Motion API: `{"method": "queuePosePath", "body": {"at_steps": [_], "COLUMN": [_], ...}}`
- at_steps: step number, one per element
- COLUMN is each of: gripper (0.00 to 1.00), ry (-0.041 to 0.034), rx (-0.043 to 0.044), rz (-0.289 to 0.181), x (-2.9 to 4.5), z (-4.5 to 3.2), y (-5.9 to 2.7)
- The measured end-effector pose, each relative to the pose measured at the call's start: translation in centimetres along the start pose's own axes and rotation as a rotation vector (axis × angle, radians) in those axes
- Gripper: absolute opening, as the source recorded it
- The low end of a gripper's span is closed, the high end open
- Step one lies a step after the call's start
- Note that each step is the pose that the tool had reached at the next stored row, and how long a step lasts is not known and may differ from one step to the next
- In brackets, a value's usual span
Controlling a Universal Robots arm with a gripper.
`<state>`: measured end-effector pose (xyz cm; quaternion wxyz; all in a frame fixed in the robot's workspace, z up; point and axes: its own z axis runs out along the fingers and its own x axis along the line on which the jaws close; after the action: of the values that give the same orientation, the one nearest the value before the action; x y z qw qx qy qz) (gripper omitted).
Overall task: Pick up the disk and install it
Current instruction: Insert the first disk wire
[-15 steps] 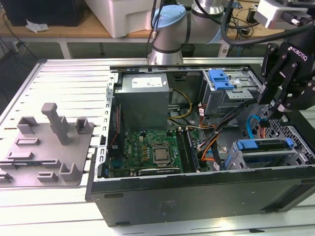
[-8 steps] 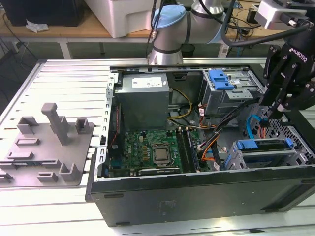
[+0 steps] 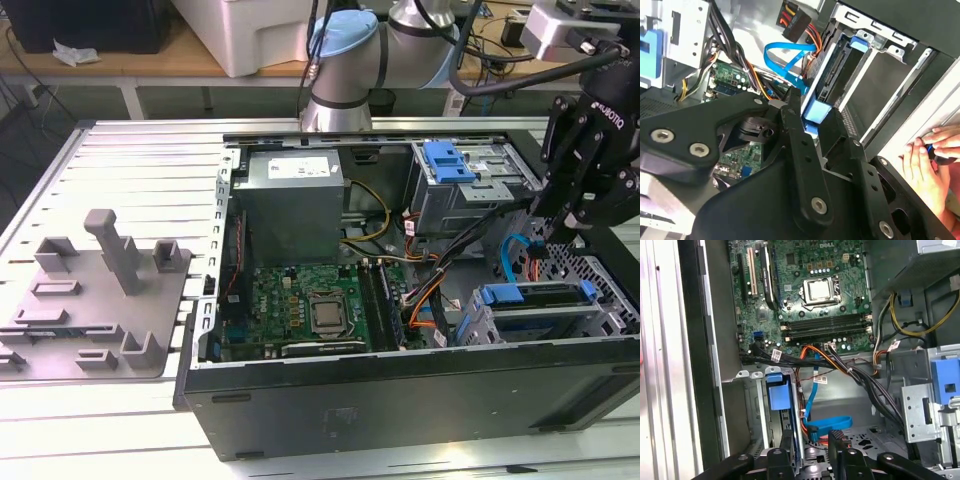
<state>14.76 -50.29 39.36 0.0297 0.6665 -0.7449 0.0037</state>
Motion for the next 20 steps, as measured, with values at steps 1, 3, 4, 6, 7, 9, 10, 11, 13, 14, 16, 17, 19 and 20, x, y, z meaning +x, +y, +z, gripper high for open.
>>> {"method": "queuePosePath", "body": {"at_steps": [1, 3, 4, 6, 7, 9, 10, 11, 13, 14, 16, 17, 19, 20], "gripper": [0.42, 0.42, 0.42, 0.42, 0.42, 0.42, 0.42, 0.42, 0.42, 0.42, 0.42, 0.42, 0.42, 0.42], "ry": [0.0061, 0.0299, 0.0367, 0.0517, 0.0632, 0.078, 0.0889, 0.0988, 0.1465, 0.1591, 0.1853, 0.2021, 0.233, 0.245], "rx": [0.0006, 0.0033, 0.004, 0.0057, 0.0069, 0.0086, 0.0098, 0.0109, 0.0162, 0.0176, 0.0204, 0.0218, 0.021, 0.0207], "rz": [0.001, 0.002, 0.003, 0.003, 0.004, 0.004, 0.005, 0.005, 0.007, 0.008, 0.009, 0.009, 0.01, 0.01], "x": [-0.17, -1.04, -1.39, -2.28, -2.95, -3.75, -4.24, -4.6, -5.96, -6.32, -7.11, -7.68, -8.55, -8.77], "z": [0.02, 0.12, 0.17, 0.23, 0.29, 0.35, 0.39, 0.41, 0.45, 0.46, 0.52, 0.57, 0.67, 0.68], "y": [-0.06, -0.18, -0.2, -0.22, -0.22, -0.24, -0.27, -0.29, -0.38, -0.4, -0.58, -0.8, -1.28, -1.42]}}
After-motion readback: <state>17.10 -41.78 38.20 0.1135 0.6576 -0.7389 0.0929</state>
